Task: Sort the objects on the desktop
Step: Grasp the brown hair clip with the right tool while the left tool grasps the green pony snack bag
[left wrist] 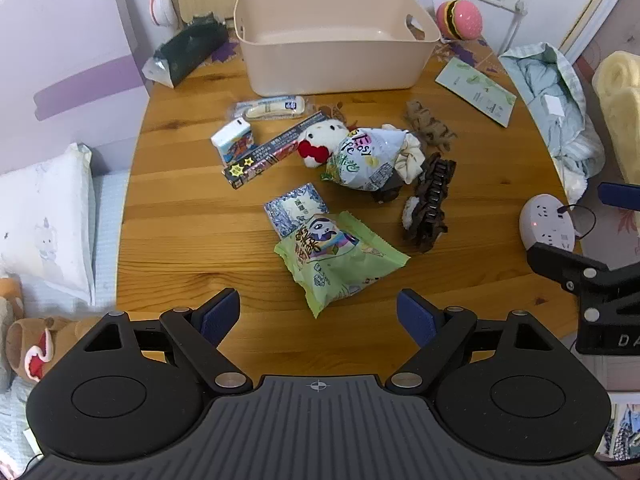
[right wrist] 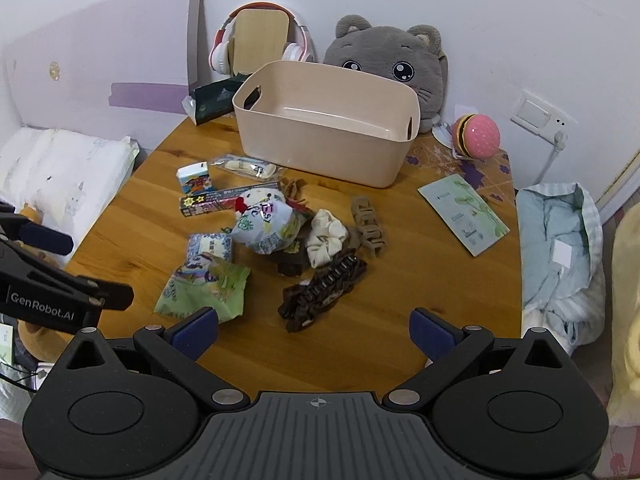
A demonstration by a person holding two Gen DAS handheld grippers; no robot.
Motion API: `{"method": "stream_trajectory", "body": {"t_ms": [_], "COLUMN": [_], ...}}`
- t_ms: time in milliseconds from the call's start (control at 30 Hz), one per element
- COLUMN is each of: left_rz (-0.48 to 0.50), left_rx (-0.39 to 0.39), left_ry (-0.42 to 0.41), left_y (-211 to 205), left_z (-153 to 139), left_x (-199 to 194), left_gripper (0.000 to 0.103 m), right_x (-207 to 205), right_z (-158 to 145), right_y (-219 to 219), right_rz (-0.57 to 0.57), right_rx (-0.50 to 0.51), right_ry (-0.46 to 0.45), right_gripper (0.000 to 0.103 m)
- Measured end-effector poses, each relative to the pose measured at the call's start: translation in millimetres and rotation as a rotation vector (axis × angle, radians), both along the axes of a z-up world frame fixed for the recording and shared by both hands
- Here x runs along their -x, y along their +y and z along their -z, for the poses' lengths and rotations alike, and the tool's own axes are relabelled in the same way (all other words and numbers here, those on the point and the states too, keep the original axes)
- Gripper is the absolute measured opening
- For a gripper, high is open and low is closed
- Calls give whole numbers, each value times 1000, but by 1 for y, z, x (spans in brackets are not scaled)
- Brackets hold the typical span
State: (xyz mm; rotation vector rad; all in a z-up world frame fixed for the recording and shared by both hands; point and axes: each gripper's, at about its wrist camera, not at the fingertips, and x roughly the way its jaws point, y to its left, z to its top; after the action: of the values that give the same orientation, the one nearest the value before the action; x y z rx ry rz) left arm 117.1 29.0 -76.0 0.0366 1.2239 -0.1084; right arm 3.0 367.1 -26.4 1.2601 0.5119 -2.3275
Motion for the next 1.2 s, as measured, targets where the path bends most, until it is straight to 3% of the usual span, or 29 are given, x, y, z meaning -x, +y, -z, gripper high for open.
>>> {"method": "stream_trajectory", "body": {"t_ms": [233,367,667,1200], "left_rz": [-14,-35,2,-140], "left_rx": [8,50,90,207], "left_ry": [40,64,118,211], "left_y": [6,11,8,5], "left_z": [23,36,63,108], "left_x": [-24,-40,-65,-92], "left_gripper": [87,87,87,87], "right_x": [29,46,75,128], "right_z": [27,45,76,125], "right_y": [0,1,0,2], "right_rz": [78,131,239,409], "right_rx": [11,12,52,112], "right_ry": [-51,-75,-157,-272], "right_gripper": [103,103,103,93]}}
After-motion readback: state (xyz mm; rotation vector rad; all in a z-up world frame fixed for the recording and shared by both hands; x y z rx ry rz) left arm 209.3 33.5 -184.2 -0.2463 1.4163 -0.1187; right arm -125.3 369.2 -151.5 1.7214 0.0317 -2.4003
